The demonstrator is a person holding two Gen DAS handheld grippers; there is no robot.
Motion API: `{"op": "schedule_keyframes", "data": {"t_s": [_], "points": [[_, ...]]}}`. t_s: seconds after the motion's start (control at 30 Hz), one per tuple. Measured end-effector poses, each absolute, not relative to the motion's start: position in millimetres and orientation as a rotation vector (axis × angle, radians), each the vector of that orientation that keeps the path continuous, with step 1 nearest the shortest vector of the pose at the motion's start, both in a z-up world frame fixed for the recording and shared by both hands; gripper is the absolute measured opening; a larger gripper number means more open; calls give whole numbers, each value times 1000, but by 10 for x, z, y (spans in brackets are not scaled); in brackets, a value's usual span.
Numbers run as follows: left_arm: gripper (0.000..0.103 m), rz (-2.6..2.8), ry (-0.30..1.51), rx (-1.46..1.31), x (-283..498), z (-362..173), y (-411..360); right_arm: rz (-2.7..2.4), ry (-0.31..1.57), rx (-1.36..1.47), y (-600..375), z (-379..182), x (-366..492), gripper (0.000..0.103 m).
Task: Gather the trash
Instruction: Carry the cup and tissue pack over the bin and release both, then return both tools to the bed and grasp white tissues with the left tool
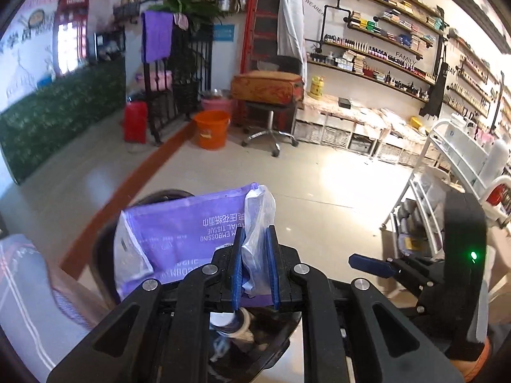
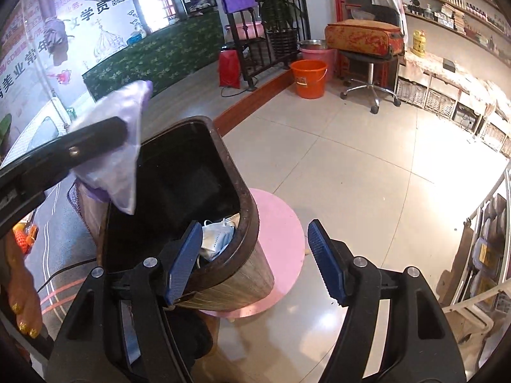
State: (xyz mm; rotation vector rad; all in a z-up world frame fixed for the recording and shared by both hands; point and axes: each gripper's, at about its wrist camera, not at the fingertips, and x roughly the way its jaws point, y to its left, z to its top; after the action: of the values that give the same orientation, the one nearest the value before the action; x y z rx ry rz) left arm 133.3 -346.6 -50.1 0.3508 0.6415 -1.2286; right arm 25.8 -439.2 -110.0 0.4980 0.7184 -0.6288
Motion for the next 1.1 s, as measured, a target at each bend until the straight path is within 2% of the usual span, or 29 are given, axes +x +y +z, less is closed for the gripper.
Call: {"op": "schedule_keyframes", "data": {"t_s": [0.03, 0.13, 0.17, 0.2, 0.3, 0.37, 0.57, 0.83, 0.87, 0.9, 1.1], "points": [[15, -1225, 659, 341, 1366, -517, -3484, -629, 722, 496, -4391, -1103, 263, 69], [25, -1217, 692, 300, 1426, -545, -3462, -629, 724, 490, -4401, -1097, 279, 69], [35, -1214, 702, 287, 1438, -552, -3448, -634, 724, 481, -4398, -1090, 279, 69], [52, -1207, 702, 285, 1436, -556, -3441, -638, 723, 476, -4401, -1092, 268, 69], [74, -1200, 682, 267, 1407, -534, -3365, -645, 719, 477, -4420, -1084, 260, 69], [83, -1188, 693, 247, 1431, -522, -3332, -650, 716, 475, -4425, -1071, 264, 69], [89, -1099, 718, 158, 1536, -501, -3098, -649, 707, 463, -4404, -1020, 318, 77], [96, -888, 657, 125, 1612, -382, -2635, -601, 718, 457, -4311, -1007, 455, 78], [97, -868, 636, 131, 1587, -345, -2572, -595, 716, 452, -4290, -994, 478, 82], [97, -850, 623, 134, 1586, -316, -2529, -591, 714, 447, -4266, -983, 490, 86], [97, -729, 563, 181, 1560, -201, -2215, -528, 699, 413, -4067, -877, 638, 87]]}}
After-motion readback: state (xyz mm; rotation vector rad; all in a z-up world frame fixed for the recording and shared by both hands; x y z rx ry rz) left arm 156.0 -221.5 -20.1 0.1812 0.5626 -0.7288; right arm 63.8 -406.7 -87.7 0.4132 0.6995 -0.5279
